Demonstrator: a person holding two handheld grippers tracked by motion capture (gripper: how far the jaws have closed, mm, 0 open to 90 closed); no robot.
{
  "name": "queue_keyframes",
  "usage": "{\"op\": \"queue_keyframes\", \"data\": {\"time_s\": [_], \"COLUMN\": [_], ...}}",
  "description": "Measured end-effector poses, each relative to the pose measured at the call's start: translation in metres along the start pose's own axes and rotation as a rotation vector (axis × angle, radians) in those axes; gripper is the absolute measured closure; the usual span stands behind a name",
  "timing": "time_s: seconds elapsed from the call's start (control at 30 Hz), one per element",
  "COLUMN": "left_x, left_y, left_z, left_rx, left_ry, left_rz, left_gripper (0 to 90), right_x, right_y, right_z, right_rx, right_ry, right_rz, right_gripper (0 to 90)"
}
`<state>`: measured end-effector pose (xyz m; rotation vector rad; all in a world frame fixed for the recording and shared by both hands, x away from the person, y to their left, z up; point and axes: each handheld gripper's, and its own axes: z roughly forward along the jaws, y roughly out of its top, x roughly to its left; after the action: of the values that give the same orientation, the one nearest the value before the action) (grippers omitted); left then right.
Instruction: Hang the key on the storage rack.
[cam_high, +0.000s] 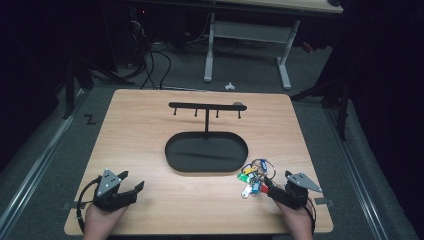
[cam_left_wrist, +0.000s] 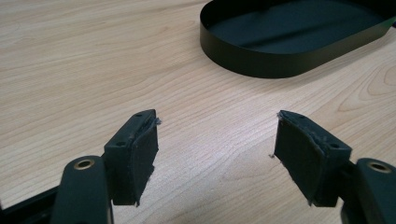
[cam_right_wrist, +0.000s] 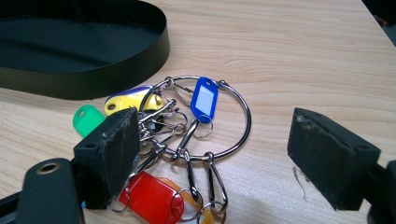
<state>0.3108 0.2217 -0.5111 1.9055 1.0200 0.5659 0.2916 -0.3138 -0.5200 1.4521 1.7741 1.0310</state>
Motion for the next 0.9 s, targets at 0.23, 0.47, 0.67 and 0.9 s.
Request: {"op": "queue_keyframes", "data": {"time_s": [0.23,0.47,0.67,0.9], "left_x": [-0.0019,-0.0015,-0.0016,-0.0024], "left_y": [-0.0003,-0.0001,-0.0002,0.0034], "left_z": [0.0019,0.0013,0.0022,0.0076], "left_rx": [0.008,0.005,0.008,0.007], "left_ry": [0.009,0.010,-0.003,-0.017], "left_rz": [0.024,0.016,0.012,0.012], "left_gripper": [30.1,29.9,30.8,31.1], "right_x": [-0.0027,-0.0027,-0.0039,-0.0063], "right_y": [-0.0004,-0.0001,-0.0005,-0.0032], "right_z": [-0.0021,-0.0036,-0.0047,-0.0087], "right_rx": [0.004,0.004,0.010,0.023], "right_ry": [0.007,0.020,0.036,0.050], "right_rz": [0.013,0.006,0.004,0.009], "right_gripper": [20.4,26.7,31.2,37.5]}}
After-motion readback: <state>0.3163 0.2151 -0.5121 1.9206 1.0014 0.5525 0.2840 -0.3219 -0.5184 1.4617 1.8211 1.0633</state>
